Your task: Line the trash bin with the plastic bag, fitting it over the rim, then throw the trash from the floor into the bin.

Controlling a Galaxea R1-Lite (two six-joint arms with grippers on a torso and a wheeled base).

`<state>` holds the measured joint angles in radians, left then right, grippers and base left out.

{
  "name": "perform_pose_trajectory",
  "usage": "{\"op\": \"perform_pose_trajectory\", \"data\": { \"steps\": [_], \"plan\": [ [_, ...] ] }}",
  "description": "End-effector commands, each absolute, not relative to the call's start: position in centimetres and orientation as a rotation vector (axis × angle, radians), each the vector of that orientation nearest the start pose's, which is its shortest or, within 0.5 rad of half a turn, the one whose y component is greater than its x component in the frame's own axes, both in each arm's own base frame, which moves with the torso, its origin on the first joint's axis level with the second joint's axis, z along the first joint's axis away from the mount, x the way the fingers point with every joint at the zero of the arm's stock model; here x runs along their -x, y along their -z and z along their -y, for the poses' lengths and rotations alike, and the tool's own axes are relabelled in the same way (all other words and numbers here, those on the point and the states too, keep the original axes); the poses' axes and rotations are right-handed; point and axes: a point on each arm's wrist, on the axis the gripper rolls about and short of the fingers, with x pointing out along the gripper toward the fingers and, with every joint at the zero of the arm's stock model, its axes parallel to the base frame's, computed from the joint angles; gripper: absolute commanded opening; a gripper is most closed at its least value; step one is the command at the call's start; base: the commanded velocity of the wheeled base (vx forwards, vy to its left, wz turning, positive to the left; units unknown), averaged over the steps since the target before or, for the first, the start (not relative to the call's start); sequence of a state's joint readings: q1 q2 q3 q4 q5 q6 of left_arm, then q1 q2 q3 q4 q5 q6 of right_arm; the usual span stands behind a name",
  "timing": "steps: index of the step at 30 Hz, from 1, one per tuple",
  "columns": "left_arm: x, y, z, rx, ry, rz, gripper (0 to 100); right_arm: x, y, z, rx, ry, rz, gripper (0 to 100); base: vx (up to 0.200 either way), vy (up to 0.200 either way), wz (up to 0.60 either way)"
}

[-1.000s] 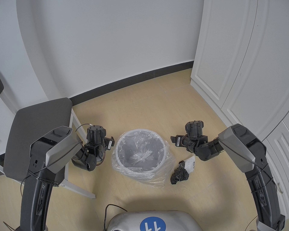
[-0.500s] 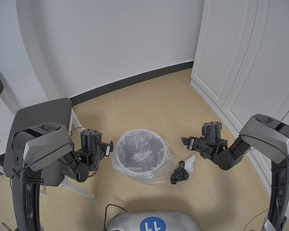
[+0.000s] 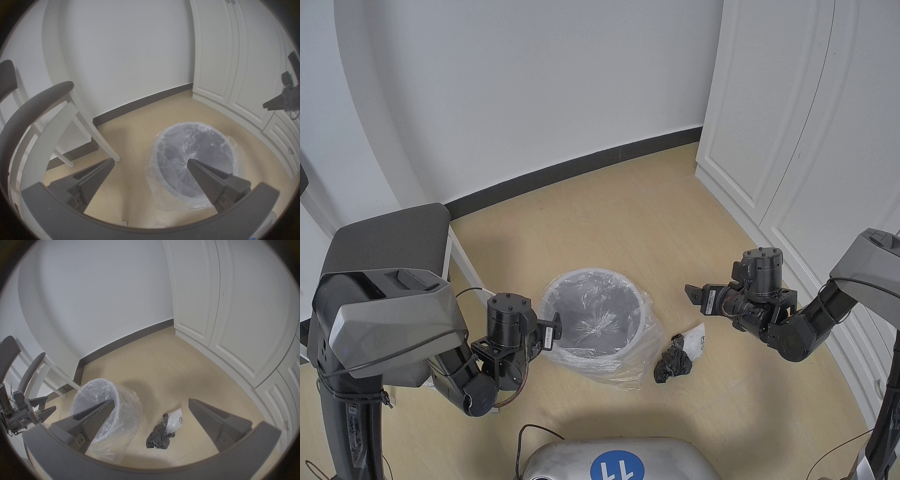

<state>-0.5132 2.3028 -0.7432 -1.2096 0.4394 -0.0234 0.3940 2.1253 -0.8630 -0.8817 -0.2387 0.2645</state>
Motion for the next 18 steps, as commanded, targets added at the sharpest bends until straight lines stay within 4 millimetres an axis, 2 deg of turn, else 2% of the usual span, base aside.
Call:
{"op": "perform_pose_trajectory", "data": {
  "steps": [1,9,18],
  "plan": [
    [-32.5,0.0,19.3,-0.153,0.061,-0.318,100,-34.5,-8.1,-13.7,-0.136,-0.106,-0.368,100,0.000,0.000,0.00],
    [-33.2,3.2,20.8,-0.166,0.056,-0.350,100,-34.6,-8.5,-13.1,-0.116,-0.098,-0.359,100,0.000,0.000,0.00],
    [-33.3,4.3,20.8,-0.177,0.052,-0.370,100,-34.9,-8.2,-12.8,-0.094,-0.099,-0.363,100,0.000,0.000,0.00]
  ]
}}
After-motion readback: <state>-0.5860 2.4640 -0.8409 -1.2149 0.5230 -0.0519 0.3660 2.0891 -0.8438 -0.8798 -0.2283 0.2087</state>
